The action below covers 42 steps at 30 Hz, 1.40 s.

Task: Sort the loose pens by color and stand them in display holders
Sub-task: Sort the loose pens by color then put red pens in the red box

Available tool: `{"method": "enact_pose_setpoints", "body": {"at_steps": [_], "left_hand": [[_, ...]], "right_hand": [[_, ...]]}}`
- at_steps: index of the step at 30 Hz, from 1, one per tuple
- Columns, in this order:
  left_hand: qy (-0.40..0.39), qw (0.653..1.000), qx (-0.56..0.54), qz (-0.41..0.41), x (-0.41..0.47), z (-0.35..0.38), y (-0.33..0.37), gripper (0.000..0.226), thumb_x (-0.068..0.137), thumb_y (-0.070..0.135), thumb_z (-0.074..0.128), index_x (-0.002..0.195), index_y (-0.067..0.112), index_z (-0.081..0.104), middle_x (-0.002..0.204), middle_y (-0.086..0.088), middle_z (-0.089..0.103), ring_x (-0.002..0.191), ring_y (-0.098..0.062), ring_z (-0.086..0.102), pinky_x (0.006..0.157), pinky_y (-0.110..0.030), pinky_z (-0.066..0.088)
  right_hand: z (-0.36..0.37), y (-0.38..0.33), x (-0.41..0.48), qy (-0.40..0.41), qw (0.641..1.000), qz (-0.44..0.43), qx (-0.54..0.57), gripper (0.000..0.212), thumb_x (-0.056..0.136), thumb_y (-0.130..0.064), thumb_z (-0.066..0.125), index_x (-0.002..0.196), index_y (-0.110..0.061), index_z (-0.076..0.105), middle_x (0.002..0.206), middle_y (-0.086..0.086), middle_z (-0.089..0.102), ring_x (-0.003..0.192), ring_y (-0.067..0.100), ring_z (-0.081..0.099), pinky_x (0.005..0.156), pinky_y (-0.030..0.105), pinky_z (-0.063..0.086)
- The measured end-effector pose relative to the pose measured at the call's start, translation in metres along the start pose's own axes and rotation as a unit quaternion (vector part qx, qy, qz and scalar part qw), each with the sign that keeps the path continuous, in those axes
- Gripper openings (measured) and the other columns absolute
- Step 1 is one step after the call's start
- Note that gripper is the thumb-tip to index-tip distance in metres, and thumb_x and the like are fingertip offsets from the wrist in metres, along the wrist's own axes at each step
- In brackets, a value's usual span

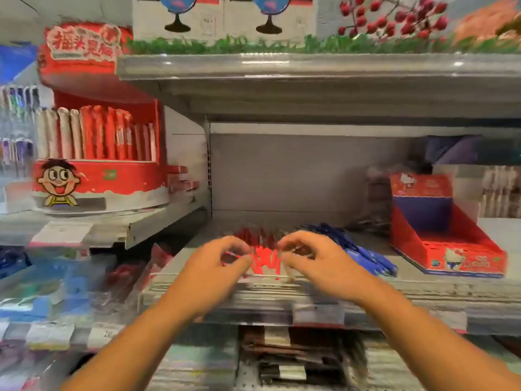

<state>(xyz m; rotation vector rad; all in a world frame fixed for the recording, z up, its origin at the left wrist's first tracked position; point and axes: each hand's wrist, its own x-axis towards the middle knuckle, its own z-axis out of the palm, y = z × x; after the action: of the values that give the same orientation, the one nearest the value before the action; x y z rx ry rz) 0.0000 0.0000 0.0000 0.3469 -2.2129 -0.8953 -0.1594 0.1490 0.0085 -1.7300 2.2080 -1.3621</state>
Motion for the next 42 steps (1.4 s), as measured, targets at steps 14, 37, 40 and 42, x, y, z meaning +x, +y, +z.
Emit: {"method": "enact_pose_setpoints", "body": {"at_steps": [14, 37, 40, 42], "left_hand": [[-0.196, 0.925, 0.319, -0.069, 0.174, 0.020, -0.127, 0.041, 0.091, 0.060, 0.053, 0.102, 0.021, 0.060, 0.117, -0.011, 0.065, 0.105, -0.030, 0.059, 0.076, -0.031, 0.042], [-0.241, 0.918, 0.312, -0.047, 0.196, 0.051, -0.167, 0.057, 0.097, 0.063, 0.035, 0.143, 0.031, 0.040, 0.151, -0.005, 0.034, 0.134, -0.026, 0.039, 0.111, -0.042, 0.034], [-0.221, 0.919, 0.323, -0.041, 0.193, 0.051, -0.162, 0.053, 0.096, 0.064, 0.034, 0.137, 0.031, 0.046, 0.140, -0.004, 0.040, 0.127, -0.025, 0.041, 0.107, -0.042, 0.037], [-0.236, 0.918, 0.315, -0.049, 0.194, 0.048, -0.156, 0.059, 0.093, 0.070, 0.034, 0.138, 0.034, 0.044, 0.144, -0.005, 0.036, 0.133, -0.026, 0.037, 0.111, -0.043, 0.033]], "right_hand": [[0.007, 0.066, 0.129, -0.337, 0.893, 0.090, -0.285, 0.082, 0.055, -0.073, 0.077, 0.127, -0.043, 0.053, 0.120, -0.023, 0.053, 0.107, 0.006, 0.057, 0.094, 0.032, 0.049], [0.037, 0.091, 0.146, -0.293, 0.872, -0.160, -0.357, 0.033, 0.098, -0.050, 0.046, 0.127, -0.035, 0.050, 0.112, -0.013, 0.042, 0.096, 0.005, 0.047, 0.085, 0.025, 0.046], [0.033, 0.094, 0.146, -0.297, 0.871, -0.176, -0.350, 0.034, 0.098, -0.050, 0.043, 0.130, -0.038, 0.049, 0.117, -0.015, 0.043, 0.100, 0.002, 0.046, 0.083, 0.018, 0.043], [0.028, 0.096, 0.145, -0.309, 0.870, -0.185, -0.337, 0.038, 0.097, -0.052, 0.043, 0.134, -0.041, 0.046, 0.124, -0.020, 0.042, 0.107, -0.003, 0.044, 0.085, 0.012, 0.039]]}}
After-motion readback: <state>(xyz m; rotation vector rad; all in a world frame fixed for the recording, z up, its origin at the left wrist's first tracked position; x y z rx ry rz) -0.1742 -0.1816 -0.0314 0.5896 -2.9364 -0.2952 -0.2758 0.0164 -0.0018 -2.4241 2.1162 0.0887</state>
